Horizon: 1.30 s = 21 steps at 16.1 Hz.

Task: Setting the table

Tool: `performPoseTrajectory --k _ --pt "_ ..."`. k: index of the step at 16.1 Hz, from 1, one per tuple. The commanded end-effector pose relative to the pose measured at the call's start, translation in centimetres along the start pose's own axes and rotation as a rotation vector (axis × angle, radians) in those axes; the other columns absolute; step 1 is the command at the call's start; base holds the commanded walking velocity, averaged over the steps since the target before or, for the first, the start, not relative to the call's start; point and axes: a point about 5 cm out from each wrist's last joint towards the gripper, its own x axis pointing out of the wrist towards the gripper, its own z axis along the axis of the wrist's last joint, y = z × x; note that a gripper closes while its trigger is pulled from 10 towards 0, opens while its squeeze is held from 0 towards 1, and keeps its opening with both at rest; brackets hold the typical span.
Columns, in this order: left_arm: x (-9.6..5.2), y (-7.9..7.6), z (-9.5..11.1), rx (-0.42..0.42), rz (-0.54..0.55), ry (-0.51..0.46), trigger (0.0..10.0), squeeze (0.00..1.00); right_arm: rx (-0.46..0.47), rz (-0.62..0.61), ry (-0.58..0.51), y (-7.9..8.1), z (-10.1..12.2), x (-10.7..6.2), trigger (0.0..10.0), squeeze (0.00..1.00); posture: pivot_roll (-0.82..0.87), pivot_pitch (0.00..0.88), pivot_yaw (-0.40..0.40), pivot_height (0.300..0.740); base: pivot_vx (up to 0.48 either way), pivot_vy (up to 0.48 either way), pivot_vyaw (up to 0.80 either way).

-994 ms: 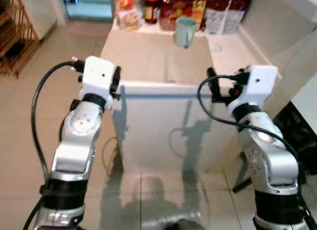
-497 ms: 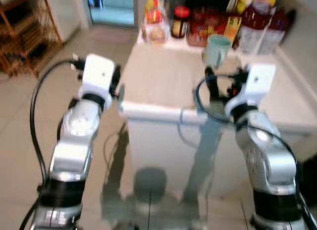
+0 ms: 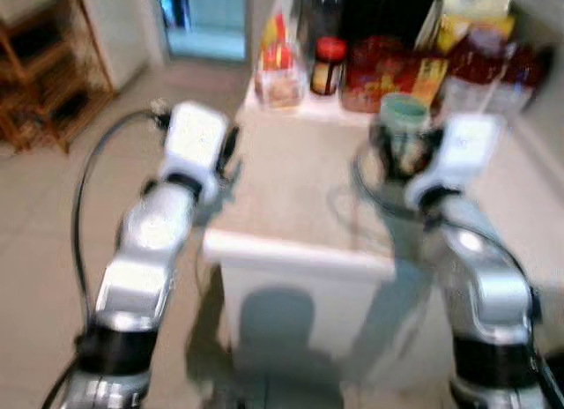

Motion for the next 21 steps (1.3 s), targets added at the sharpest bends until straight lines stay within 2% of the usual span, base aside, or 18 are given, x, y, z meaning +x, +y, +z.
performPoseTrajectory --k 1,5,8,12,15,16,17,19,21 --pt "-0.1 -1.7 1.0 -0.019 -0.119 -0.055 10.0 0.0 0.008 -0.046 0.041 -1.4 -0.5 0.0 10.0 1.0 0.07 0.008 -0.061 0.74 0.0 0.0 0.0" --pt "-0.4 -2.7 0.8 -0.013 -0.195 -0.045 10.0 0.0 0.028 -0.062 0.071 -2.3 -1.5 0.8 10.0 1.0 0.07 0.006 -0.062 0.74 0.0 0.0 0.0" --pt "-0.4 -2.8 1.0 -0.025 -0.226 -0.044 10.0 0.0 0.019 -0.099 0.083 -3.2 -2.3 3.0 10.0 1.0 0.08 0.017 -0.058 0.74 0.0 0.0 0.0" --pt "-0.4 -2.7 1.1 -0.016 -0.242 -0.036 10.0 0.0 -0.071 -0.103 0.102 -4.2 -2.7 5.8 10.0 1.0 0.1 0.04 -0.061 0.74 0.0 0.0 0.0" --pt "-0.5 -2.7 1.1 -0.016 -0.248 -0.031 10.0 0.0 -0.082 -0.099 0.121 -4.6 -2.8 7.7 10.0 1.0 0.11 0.062 -0.066 0.74 0.0 0.0 0.0" --pt "-0.6 -2.7 1.1 -0.014 -0.251 -0.025 10.0 0.0 -0.084 -0.095 0.135 -4.7 -2.9 8.1 10.0 0.67 0.12 0.066 -0.069 0.74 0.0 0.0 0.0" --pt "-0.7 -2.7 1.1 -0.014 -0.253 -0.021 10.0 0.0 -0.055 -0.087 0.157 -4.7 -3.1 8.4 10.0 0.0 0.12 0.07 -0.07 0.74 0.0 0.0 0.0" --pt "-0.8 -2.7 1.1 -0.016 -0.259 -0.017 10.0 0.0 -0.015 -0.058 0.187 -4.5 -3.6 8.8 10.0 0.0 0.12 0.08 -0.073 0.74 0.0 0.0 0.0" --pt "-0.9 -2.8 1.2 -0.019 -0.258 -0.019 10.0 0.0 -0.013 -0.094 0.2 -4.9 -3.7 8.9 10.0 0.0 0.13 0.087 -0.081 0.74 0.0 0.0 0.0"
